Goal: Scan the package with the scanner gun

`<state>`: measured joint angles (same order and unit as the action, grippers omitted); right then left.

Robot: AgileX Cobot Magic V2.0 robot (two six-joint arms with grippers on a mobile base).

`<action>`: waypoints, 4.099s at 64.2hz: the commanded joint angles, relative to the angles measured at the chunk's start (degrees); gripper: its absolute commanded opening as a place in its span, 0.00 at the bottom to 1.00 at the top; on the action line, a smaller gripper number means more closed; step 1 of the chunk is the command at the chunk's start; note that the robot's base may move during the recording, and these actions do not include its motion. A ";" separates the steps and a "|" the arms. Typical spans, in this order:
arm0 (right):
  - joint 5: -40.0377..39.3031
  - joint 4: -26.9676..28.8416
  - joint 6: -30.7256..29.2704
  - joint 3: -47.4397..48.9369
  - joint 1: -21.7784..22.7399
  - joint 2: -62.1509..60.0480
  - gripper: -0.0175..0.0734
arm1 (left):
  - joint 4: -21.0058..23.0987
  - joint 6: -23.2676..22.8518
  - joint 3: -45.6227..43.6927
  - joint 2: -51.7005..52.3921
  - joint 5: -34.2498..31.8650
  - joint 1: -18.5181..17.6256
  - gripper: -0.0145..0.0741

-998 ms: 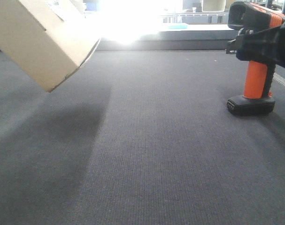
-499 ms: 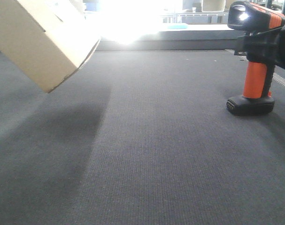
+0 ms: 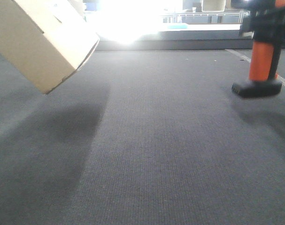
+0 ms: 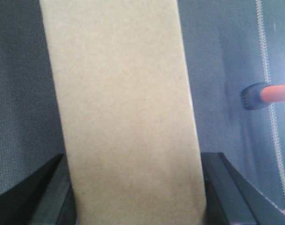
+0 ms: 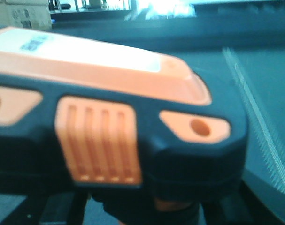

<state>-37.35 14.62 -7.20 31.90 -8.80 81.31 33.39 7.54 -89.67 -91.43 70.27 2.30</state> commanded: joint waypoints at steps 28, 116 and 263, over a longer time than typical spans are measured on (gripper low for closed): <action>20.42 0.17 -25.99 15.22 2.51 -6.78 0.02 | -1.91 0.39 -0.15 0.18 -0.30 -0.01 0.04; 14.44 2.29 -26.59 15.56 7.05 -2.52 0.02 | -6.63 0.39 4.53 5.31 -0.30 -3.11 0.04; 17.56 0.04 -26.59 15.56 1.07 -2.52 0.02 | -2.15 0.39 4.54 5.31 -0.30 -3.31 0.04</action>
<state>-15.88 14.92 -33.44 46.74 -7.69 79.26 29.69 7.67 -85.00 -86.87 70.27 -0.64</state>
